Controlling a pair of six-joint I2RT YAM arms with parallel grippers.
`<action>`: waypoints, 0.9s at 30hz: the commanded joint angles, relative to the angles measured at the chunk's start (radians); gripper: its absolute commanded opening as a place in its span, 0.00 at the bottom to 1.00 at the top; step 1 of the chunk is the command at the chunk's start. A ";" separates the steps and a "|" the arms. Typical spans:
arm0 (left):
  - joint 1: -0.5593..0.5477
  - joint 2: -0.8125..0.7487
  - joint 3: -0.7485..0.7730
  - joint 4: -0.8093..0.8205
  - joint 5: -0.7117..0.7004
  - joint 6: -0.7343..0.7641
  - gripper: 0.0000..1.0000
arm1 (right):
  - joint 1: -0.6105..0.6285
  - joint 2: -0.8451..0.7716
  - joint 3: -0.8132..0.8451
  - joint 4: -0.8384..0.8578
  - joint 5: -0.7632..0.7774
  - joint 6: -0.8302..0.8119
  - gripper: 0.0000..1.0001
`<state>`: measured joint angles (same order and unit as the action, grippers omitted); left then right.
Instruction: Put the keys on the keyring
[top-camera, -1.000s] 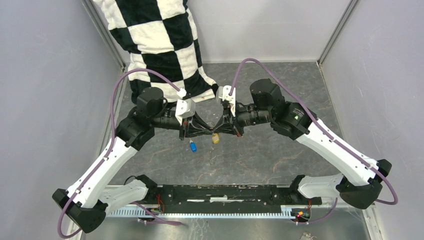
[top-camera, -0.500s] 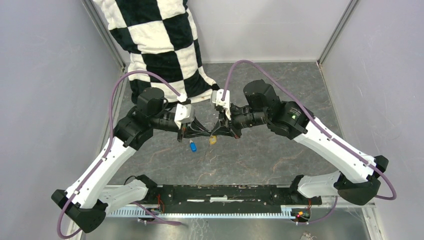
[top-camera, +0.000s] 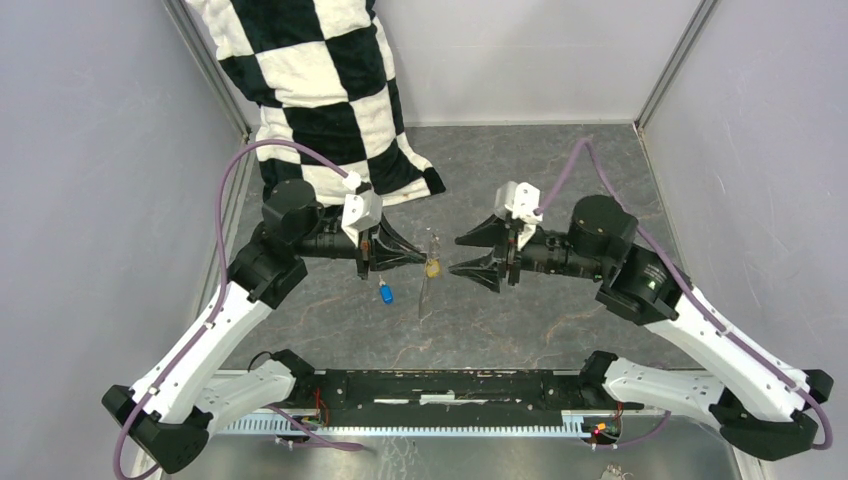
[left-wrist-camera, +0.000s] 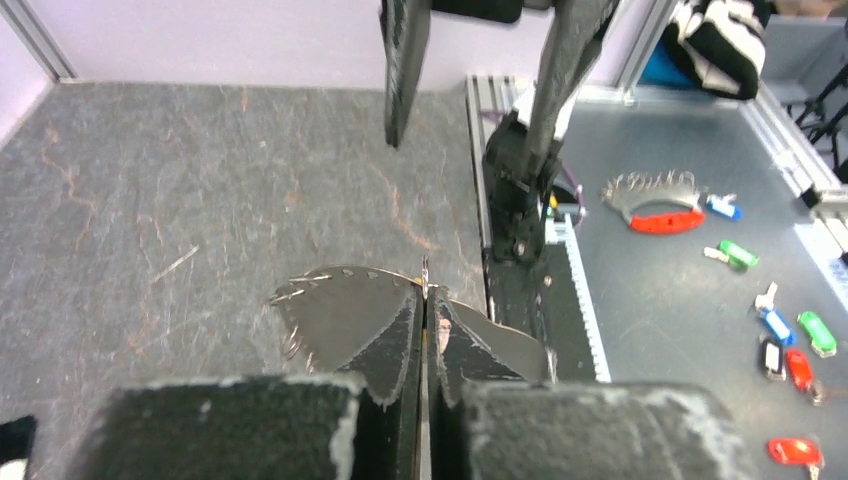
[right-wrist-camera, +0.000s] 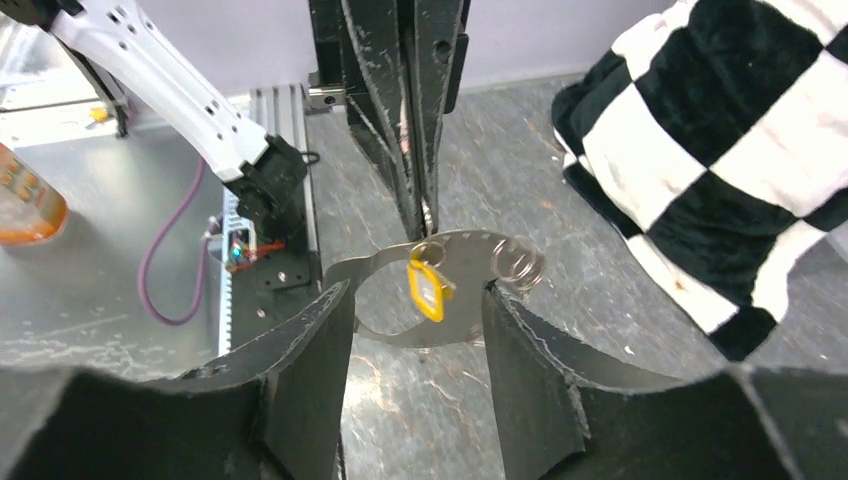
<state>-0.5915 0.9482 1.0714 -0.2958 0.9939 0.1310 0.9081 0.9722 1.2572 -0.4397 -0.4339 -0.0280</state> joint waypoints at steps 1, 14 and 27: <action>-0.003 -0.031 -0.002 0.249 0.001 -0.218 0.02 | -0.008 -0.044 -0.111 0.205 -0.023 0.113 0.57; -0.004 -0.037 0.001 0.292 0.009 -0.272 0.02 | -0.016 -0.037 -0.237 0.461 -0.097 0.246 0.45; -0.003 -0.027 0.006 0.277 0.083 -0.259 0.02 | -0.023 -0.023 -0.222 0.463 -0.099 0.248 0.01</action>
<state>-0.5903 0.9306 1.0626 -0.0639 1.0256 -0.1009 0.8921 0.9379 1.0164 -0.0086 -0.5411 0.2237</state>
